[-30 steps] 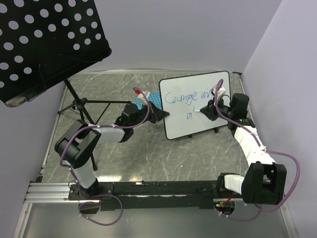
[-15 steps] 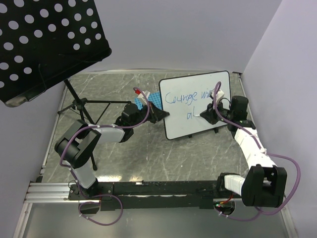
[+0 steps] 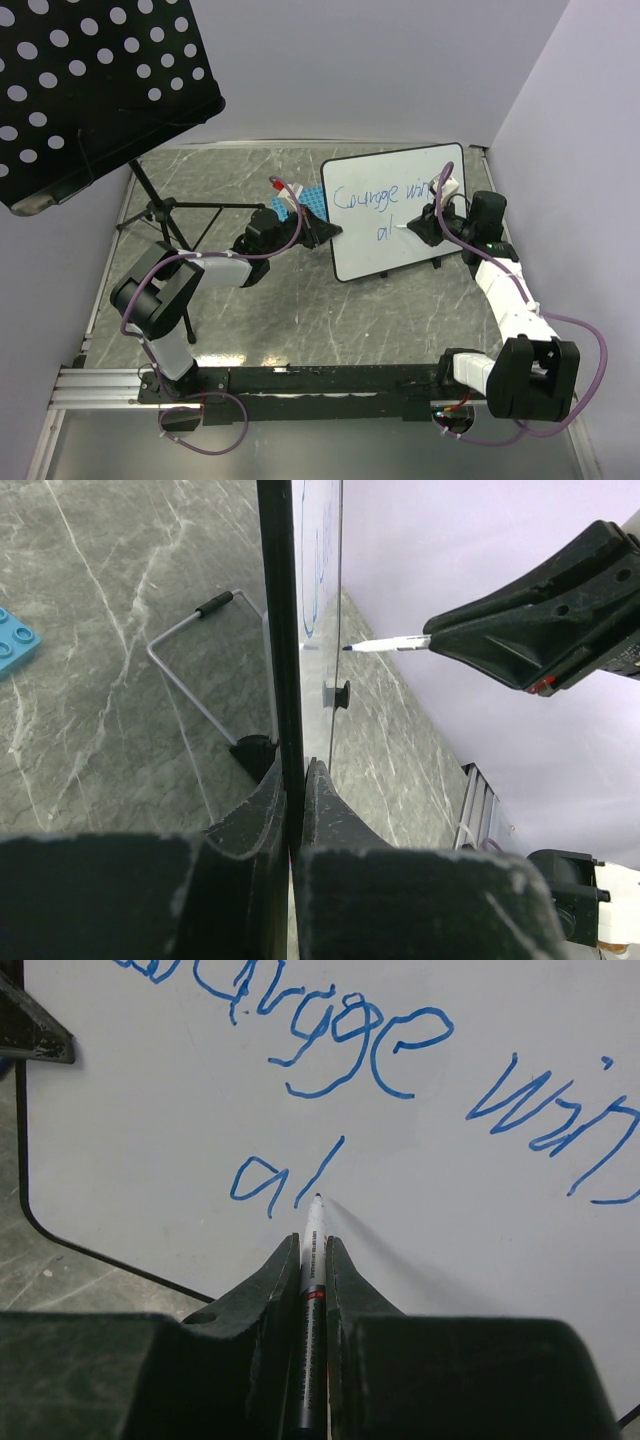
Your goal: Write a sentence on the whiteboard
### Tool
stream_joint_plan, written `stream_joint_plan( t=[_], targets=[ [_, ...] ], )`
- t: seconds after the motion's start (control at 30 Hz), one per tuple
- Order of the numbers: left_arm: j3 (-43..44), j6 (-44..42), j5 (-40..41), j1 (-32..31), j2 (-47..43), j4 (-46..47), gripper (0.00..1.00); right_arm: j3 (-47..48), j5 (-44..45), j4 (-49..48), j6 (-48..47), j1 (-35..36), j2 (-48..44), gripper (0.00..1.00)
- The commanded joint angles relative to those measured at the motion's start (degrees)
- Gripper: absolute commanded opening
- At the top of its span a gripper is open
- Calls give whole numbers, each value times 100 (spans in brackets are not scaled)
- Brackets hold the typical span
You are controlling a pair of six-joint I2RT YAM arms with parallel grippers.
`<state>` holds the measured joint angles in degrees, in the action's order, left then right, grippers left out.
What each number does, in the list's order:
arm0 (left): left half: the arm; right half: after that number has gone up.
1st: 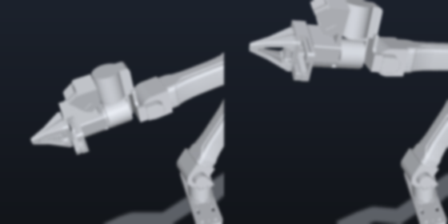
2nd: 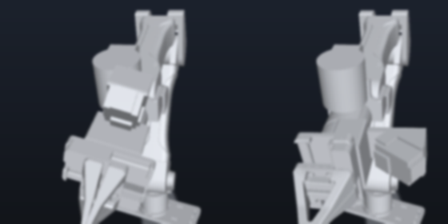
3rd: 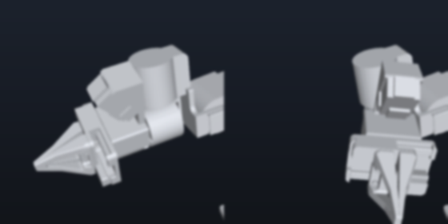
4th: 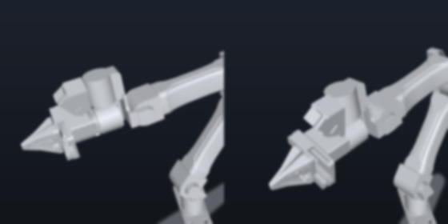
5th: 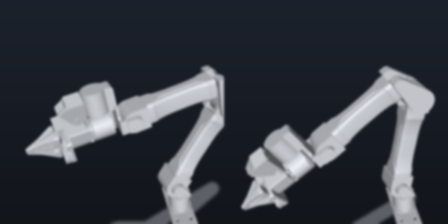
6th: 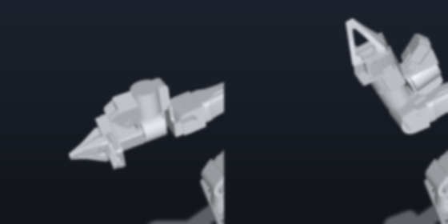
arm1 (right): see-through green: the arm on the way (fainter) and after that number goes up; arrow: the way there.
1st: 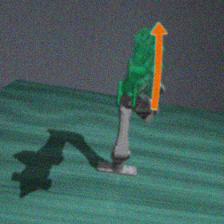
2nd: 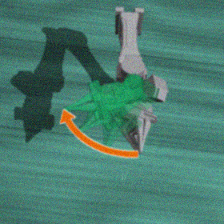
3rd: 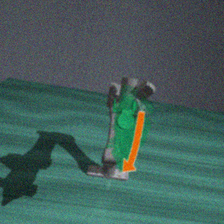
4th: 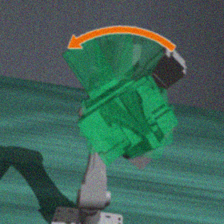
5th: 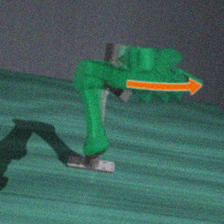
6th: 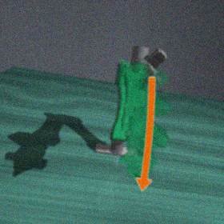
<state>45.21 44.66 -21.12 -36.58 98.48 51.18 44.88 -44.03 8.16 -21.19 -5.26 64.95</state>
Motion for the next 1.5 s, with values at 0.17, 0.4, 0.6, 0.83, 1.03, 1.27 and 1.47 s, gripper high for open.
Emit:
stream_joint_plan(
  t=[0.17, 0.4, 0.6, 0.83, 1.03, 1.27, 1.47],
  targets=[
    [-4, -432, -269, -86, -39, 208, 1, 223, 114, -544, 141, -37, 264, 0],
    [5, -423, -269, -78, -30, 208, 1, 196, 70, -377, 10, -28, 308, 0],
    [-12, -397, -269, -78, -13, 243, 1, 135, -9, -140, -183, -37, 247, 0],
    [-21, -423, -261, -78, -30, 226, 1, -6, -35, 176, -429, -37, 88, 0],
    [-30, -432, -269, -78, -48, 217, 1, -76, -62, 309, -518, -46, 18, 0],
    [-39, -441, -261, -78, -57, 191, 1, -32, 44, 195, -430, -46, 62, 0],
    [-21, -432, -269, -78, -39, 208, 1, 169, 149, -95, -219, -98, 176, 0]
  ],
)
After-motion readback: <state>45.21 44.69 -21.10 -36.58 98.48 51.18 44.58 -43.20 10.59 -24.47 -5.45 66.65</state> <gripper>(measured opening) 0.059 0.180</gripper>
